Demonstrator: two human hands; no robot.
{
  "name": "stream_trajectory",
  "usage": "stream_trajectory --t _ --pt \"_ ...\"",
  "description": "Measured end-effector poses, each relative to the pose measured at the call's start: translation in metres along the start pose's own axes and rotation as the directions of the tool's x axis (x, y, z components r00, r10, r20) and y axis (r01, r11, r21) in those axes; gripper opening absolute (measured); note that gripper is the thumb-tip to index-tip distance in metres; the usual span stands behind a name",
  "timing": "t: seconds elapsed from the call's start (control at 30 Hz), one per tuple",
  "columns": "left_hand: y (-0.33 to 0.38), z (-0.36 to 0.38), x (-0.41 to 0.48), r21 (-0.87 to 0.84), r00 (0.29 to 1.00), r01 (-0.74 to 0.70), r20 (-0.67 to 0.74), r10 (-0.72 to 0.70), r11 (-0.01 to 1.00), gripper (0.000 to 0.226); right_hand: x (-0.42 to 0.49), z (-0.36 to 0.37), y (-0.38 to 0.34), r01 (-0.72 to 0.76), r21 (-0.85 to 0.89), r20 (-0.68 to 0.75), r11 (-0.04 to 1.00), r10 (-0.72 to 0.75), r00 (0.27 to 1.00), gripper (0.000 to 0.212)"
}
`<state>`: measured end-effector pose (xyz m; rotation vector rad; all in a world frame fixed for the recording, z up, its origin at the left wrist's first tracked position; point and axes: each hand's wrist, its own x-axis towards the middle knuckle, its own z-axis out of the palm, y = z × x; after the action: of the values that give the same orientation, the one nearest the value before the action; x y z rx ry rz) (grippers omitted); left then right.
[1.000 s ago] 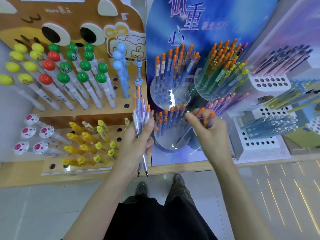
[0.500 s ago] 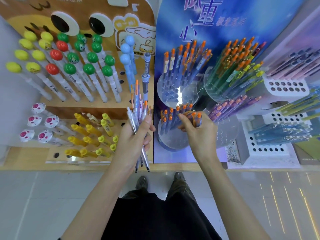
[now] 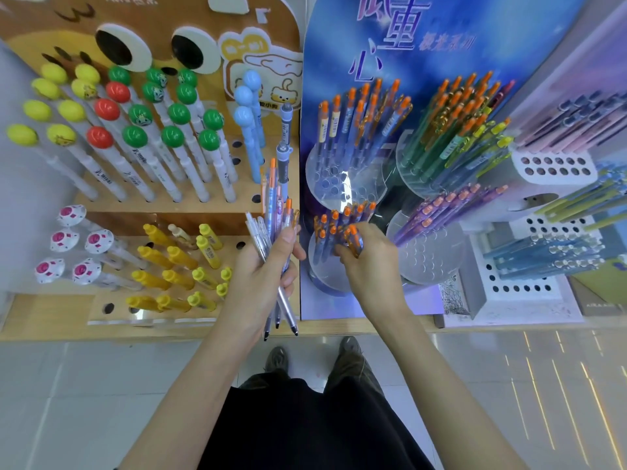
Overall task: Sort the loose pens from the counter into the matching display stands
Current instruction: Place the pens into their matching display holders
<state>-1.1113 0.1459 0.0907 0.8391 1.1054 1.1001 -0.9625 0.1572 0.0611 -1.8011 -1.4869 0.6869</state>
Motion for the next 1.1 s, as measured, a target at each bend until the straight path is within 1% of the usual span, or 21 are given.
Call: stream_trajectory --t 0.07,0.17,0.23,0.27,0.33,0.4,0.47,0.5,0.57,0.63,0.73,0.9,1.1 --pt "0.000 -0.002 0.000 0.019 1.000 -0.001 0.023 0.001 1.000 0.019 0.001 0.001 0.001 -0.003 0.003 0.004 1.000 0.003 1.000 0.009" --pt "0.001 -0.004 -0.001 0.061 0.999 0.008 0.039 -0.011 0.998 0.021 -0.004 -0.006 0.003 -0.063 0.133 -0.017 0.989 0.066 0.998 0.015" --pt "0.000 -0.005 0.000 0.080 0.999 0.007 0.033 -0.010 0.997 0.022 -0.013 -0.014 0.002 -0.066 0.204 -0.065 0.977 0.081 0.995 0.016" --pt "-0.001 -0.004 0.000 0.089 1.000 0.005 0.030 -0.008 0.996 0.022 -0.016 -0.017 0.001 -0.075 0.247 -0.057 0.966 0.091 0.994 0.019" --pt "-0.002 -0.002 -0.001 0.095 1.000 0.000 0.027 -0.002 0.995 0.024 -0.021 -0.020 -0.001 -0.106 0.349 0.013 0.931 0.108 0.994 0.023" --pt "-0.003 0.000 -0.001 0.087 0.999 0.001 0.033 -0.004 0.996 0.023 -0.021 -0.020 0.000 -0.131 0.462 0.069 0.877 0.112 0.991 0.018" --pt "-0.003 0.002 -0.002 0.084 0.999 0.001 0.048 -0.005 0.996 0.025 -0.020 -0.022 -0.001 -0.108 0.546 0.054 0.831 0.094 0.994 0.011" --pt "-0.002 0.003 -0.002 0.085 0.999 -0.001 0.053 -0.004 0.996 0.025 -0.020 -0.023 -0.002 -0.083 0.565 0.025 0.821 0.083 0.996 0.013" --pt "-0.001 0.004 -0.003 0.079 0.998 -0.006 0.055 0.001 0.997 0.023 -0.020 -0.028 -0.001 -0.033 0.556 -0.043 0.830 0.068 0.997 0.019" --pt "0.001 0.004 -0.003 0.067 0.999 -0.005 0.050 0.002 0.998 0.017 -0.020 -0.033 0.002 0.004 0.499 -0.091 0.867 0.048 0.995 0.017" --pt "0.003 0.004 -0.004 0.077 0.999 0.004 0.050 -0.007 0.997 0.019 -0.022 -0.036 0.007 0.045 0.362 -0.165 0.931 0.017 0.986 0.007" --pt "0.002 0.004 -0.004 0.060 0.999 0.009 0.035 -0.011 0.998 0.015 -0.025 -0.034 0.010 0.109 0.164 -0.334 0.980 -0.049 0.941 0.015" --pt "0.001 0.003 -0.006 0.045 1.000 0.003 0.014 -0.003 0.999 0.016 -0.019 -0.029 0.010 0.106 0.120 -0.406 0.987 -0.048 0.913 0.016"
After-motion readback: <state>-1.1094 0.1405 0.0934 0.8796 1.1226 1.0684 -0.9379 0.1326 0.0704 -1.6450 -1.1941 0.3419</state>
